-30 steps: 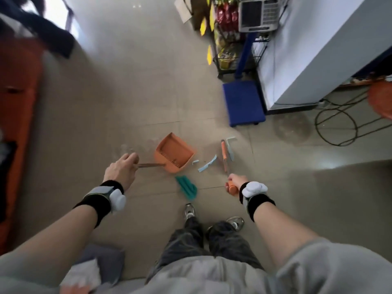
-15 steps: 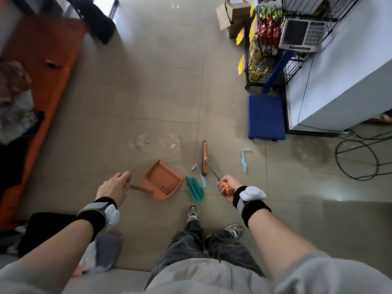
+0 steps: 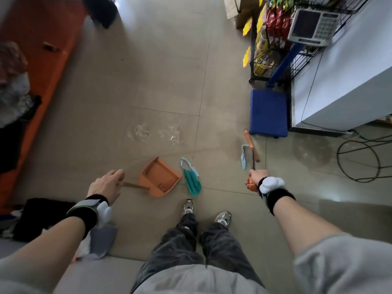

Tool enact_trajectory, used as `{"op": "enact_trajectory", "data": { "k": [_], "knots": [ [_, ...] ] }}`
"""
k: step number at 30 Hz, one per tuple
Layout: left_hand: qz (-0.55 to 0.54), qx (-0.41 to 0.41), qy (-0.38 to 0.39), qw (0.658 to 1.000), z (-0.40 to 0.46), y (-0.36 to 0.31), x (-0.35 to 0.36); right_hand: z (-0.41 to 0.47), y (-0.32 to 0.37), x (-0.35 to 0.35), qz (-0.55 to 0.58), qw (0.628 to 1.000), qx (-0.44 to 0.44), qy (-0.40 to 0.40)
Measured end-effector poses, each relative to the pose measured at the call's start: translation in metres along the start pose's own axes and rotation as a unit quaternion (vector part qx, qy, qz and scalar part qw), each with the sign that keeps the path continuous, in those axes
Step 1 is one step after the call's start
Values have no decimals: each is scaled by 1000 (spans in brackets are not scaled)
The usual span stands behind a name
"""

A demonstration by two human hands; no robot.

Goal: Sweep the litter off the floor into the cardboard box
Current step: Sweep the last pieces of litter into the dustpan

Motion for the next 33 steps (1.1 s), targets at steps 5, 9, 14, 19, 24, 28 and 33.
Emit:
{"op": "enact_trajectory", "data": {
  "k": [5,9,14,19,24,28,33],
  "knots": [
    [-15,-28,15,999,-4,3,10,16,-23,37,-53,996,14,74],
    [-35,-40,8,999,-10,7,10,1,-32,100,-64,988,17,141],
    [-58,-48,-12,997,-18,16,3,-28,-18,154,33,985,15,171],
    [-66,-68,-24,995,-14,34,-12,-37,-18,141,114,971,62,201],
    [-49,-49,-13,998,1,43,-29,-67,-14,136,132,971,68,187],
    [-56,-48,-19,997,6,53,-38,-79,-6,160,129,980,44,142],
    [-66,-57,-22,996,4,61,-30,-49,-25,210,189,973,67,118]
  ]
}}
Point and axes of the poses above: each hand's wrist, its own z-axis towards the middle knuckle, its own x-axis out of the palm, y = z × x, the point moved 7 cm from there along z, towards the middle knuckle, and after that the axes turned 15 degrees about y, right-handed, at the moved point
